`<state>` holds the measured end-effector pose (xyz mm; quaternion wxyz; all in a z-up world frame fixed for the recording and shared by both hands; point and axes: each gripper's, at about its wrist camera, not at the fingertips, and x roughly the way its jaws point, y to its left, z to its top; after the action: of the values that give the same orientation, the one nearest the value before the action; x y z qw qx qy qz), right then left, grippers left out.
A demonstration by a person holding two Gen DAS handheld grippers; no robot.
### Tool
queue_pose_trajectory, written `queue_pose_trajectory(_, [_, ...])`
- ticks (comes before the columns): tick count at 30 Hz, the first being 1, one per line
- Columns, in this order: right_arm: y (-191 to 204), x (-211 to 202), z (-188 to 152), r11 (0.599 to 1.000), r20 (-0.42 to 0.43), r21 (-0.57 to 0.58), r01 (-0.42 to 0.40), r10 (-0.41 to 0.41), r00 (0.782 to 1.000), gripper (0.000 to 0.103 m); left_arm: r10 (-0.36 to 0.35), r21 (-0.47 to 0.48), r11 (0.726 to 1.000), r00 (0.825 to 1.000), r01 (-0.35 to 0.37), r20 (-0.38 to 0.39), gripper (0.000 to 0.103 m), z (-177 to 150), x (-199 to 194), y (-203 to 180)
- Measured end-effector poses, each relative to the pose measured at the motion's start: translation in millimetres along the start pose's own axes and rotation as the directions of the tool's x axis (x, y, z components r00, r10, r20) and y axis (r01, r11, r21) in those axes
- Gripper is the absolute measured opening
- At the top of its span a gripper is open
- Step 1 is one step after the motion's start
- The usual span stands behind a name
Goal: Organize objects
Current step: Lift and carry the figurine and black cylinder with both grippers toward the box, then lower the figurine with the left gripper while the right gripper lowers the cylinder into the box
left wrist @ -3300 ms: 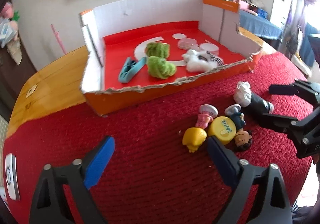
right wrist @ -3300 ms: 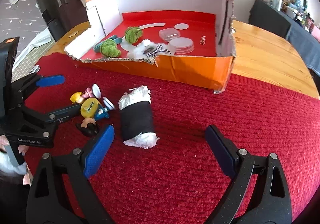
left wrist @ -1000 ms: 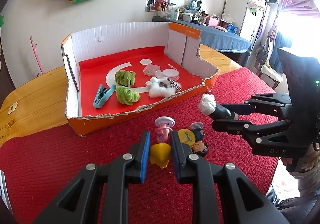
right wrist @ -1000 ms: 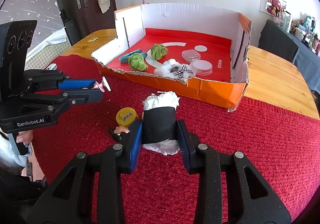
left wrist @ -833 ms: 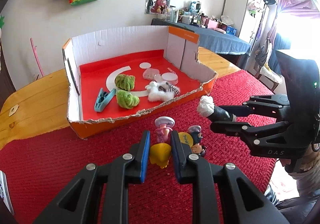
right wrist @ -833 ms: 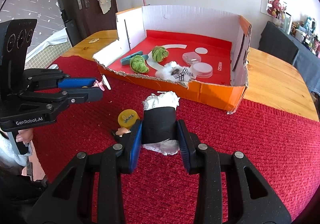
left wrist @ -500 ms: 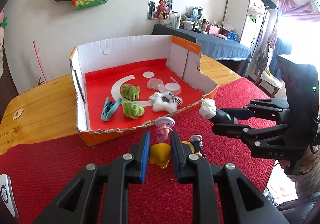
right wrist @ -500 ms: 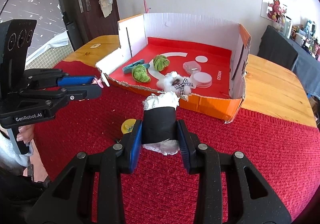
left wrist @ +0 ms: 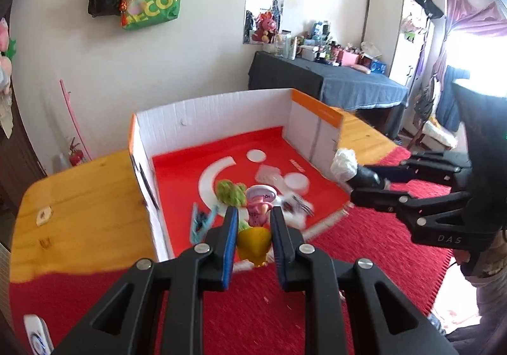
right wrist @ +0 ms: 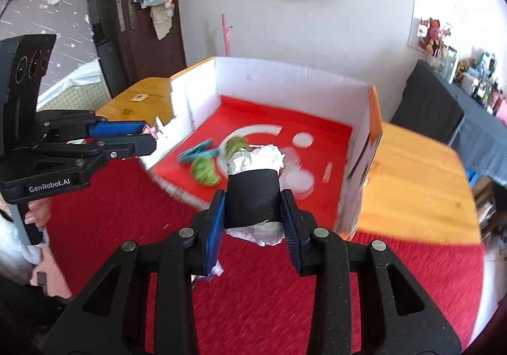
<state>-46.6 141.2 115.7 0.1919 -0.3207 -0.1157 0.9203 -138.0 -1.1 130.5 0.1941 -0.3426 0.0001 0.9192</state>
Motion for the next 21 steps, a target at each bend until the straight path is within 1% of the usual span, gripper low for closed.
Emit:
queue_pose_trajectory(5, [-11, 28, 37, 0.998, -0.04, -0.038, 0.055, -0.057, 0.998, 0.033, 0.049, 0.014, 0.999, 0.998, -0.049, -0.044, 0.021, 24, 31, 15])
queue_pose_trajectory(10, [-16, 63, 65, 0.991, -0.111, -0.089, 0.1, -0.11, 0.988, 0.033, 0.108, 0.048, 0.993, 0.989, -0.104, -0.104, 0.021, 42, 65, 26])
queue_pose_trajectory(14, [-24, 87, 79, 0.988, -0.163, -0.1, 0.116, -0.131, 0.978, 0.033, 0.137, 0.053, 0.99, 0.976, -0.13, -0.166, 0.021, 48, 95, 36])
queue_pose_trajectory(18, [-31, 110, 87, 0.986, -0.217, -0.103, 0.13, -0.15, 0.964, 0.033, 0.172, 0.069, 0.985, 0.963, -0.161, -0.208, 0.021, 50, 115, 42])
queue_pose_trajectory(21, [-35, 127, 89, 0.982, -0.253, -0.112, 0.151, -0.175, 0.951, 0.033, 0.176, 0.066, 0.984, 0.955, -0.166, -0.237, 0.021, 50, 127, 45])
